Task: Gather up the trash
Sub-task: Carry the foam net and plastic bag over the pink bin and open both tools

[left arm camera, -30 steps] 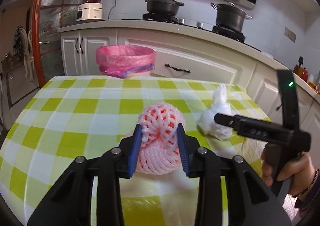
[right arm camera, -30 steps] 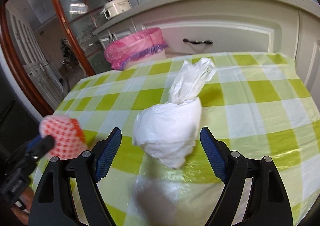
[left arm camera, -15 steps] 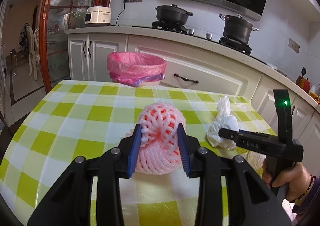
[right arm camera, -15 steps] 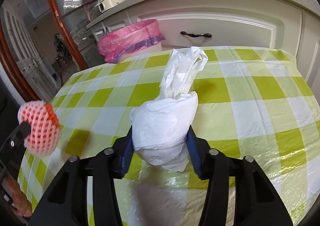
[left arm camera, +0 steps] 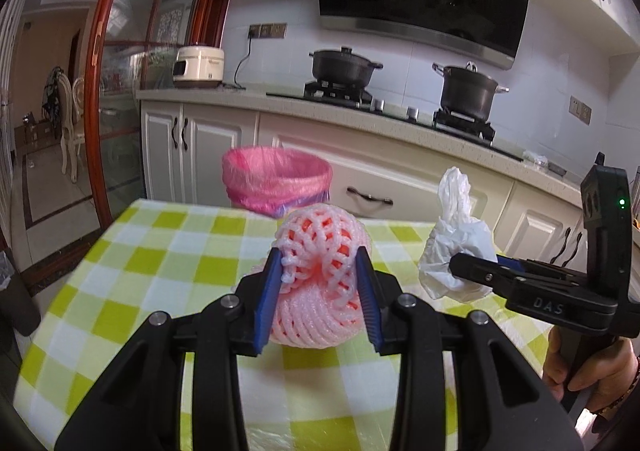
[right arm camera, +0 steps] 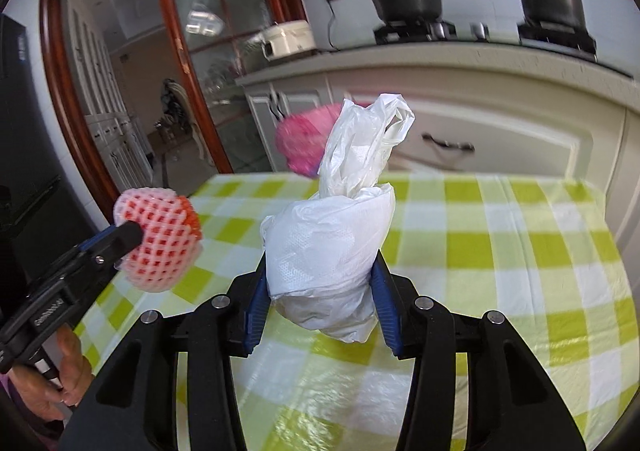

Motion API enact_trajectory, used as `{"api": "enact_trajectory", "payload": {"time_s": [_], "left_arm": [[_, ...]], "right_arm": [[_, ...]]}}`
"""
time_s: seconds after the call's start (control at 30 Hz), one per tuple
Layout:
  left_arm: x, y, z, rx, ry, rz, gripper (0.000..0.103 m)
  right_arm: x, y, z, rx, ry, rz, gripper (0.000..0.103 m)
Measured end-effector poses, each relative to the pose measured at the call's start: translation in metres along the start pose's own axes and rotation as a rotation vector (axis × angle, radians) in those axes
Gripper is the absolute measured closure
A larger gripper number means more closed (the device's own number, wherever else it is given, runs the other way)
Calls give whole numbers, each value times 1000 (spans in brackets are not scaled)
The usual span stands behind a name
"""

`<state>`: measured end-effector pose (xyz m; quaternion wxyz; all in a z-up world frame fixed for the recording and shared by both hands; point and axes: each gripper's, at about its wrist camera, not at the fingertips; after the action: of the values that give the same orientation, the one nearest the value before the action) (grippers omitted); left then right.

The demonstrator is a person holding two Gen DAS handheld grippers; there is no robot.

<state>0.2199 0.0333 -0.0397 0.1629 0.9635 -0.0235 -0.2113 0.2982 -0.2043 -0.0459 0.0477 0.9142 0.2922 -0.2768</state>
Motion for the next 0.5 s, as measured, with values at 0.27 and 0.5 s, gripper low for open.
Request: {"api": "enact_trajectory", "payload": {"time_s": [0.27, 0.5], "left_arm": [[-7, -5, -39, 10, 52, 7, 66], [4, -9, -74, 5, 68, 25, 66]], "right_arm": [[-9, -18, -37, -80, 51, -12, 58], [-5, -25, -79, -139, 91, -16, 58]]}}
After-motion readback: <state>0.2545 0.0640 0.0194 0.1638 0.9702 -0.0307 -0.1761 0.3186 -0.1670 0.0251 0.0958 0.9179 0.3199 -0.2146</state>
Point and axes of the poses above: each gripper's, at about its wrist camera, not at the fingertips, and x roughly the way its jaws point, y to its right, z to its underside, and after that the axes turned 11 degrees about -x, right-handed
